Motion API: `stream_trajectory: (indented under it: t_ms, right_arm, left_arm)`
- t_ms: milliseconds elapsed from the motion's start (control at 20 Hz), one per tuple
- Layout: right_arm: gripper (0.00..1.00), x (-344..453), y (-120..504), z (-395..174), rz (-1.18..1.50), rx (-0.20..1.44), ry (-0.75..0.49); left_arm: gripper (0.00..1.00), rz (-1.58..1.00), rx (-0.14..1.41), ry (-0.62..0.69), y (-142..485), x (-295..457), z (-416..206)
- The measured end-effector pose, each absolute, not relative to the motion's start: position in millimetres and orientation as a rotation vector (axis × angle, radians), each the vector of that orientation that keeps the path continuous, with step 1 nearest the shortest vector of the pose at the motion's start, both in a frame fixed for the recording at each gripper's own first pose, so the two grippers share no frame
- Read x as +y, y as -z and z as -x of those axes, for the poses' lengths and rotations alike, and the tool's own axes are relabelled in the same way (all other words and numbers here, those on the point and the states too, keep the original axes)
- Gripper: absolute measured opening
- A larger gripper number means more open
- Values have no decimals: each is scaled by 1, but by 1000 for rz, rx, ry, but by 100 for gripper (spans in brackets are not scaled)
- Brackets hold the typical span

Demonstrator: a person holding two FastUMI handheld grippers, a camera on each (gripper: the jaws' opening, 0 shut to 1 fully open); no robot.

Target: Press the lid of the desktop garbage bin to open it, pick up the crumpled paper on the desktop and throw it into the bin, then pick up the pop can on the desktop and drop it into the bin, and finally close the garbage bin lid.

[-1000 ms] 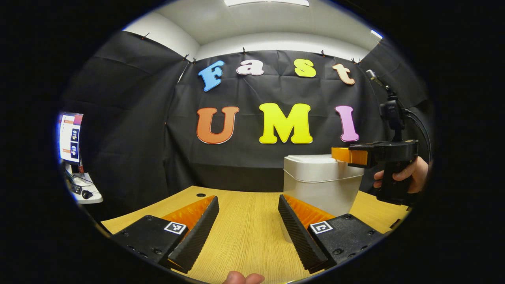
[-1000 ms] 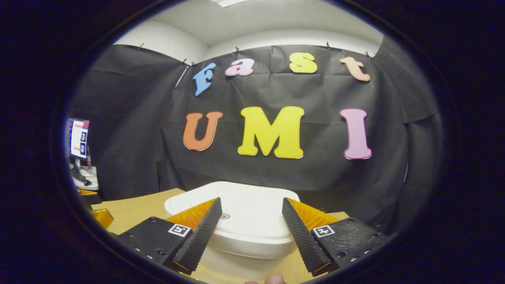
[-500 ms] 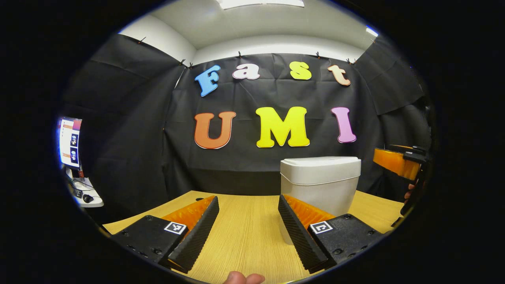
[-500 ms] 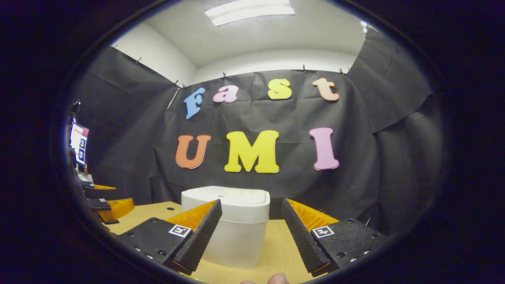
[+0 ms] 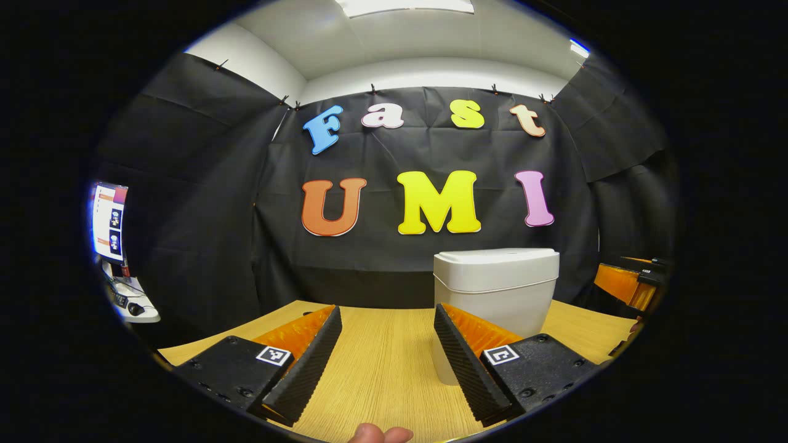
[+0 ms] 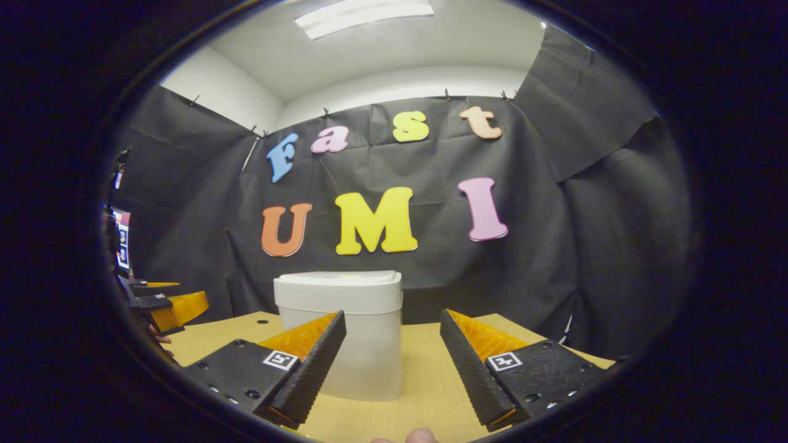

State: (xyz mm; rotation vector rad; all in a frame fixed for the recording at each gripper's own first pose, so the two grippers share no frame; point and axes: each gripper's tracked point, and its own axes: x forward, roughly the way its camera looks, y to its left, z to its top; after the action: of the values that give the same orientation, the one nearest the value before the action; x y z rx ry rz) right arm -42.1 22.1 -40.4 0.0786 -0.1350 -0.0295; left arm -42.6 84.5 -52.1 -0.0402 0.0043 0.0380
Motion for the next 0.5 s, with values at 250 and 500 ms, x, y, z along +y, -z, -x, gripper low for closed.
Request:
stream_trajectory:
  t_ms: [250, 500]
  right_arm:
    - [98, 18, 47, 40, -36, -128, 59]
    - [98, 25, 45, 39, -20, -136, 48]
  left_arm:
    - [98, 39, 0, -27, 54, 78, 40]
    - [98, 40, 6, -25, 54, 77, 40]
